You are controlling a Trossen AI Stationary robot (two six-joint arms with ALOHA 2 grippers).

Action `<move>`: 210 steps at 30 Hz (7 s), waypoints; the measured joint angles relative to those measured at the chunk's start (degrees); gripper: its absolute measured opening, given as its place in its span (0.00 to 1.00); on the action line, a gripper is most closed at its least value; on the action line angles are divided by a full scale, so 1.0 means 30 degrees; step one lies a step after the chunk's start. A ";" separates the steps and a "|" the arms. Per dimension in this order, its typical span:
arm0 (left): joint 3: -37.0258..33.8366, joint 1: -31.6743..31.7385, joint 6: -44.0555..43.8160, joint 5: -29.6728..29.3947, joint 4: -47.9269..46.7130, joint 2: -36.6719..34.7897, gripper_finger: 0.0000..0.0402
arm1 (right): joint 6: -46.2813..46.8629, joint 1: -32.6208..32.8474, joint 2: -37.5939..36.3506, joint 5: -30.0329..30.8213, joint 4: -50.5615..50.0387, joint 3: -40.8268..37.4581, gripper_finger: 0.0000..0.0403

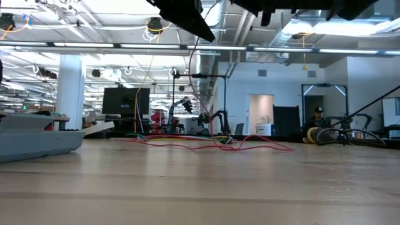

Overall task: Coil cords
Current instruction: Coil the red wire on the black spool

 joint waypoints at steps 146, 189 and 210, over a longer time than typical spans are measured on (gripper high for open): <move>0.3666 0.2598 0.3855 -0.1880 -0.1629 -0.0007 0.00 | 0.0623 0.0885 0.0000 -0.9644 -0.1088 0.0007 0.27; 0.2850 -0.0855 0.3747 -0.4284 -0.0792 0.0007 0.00 | 0.2933 -0.0906 0.0000 0.1107 -0.7541 0.0007 0.27; 0.4364 0.1456 0.6752 -0.3453 -0.0692 0.0007 0.00 | 0.2306 0.0090 -0.0008 -0.8530 -0.6388 0.0015 0.27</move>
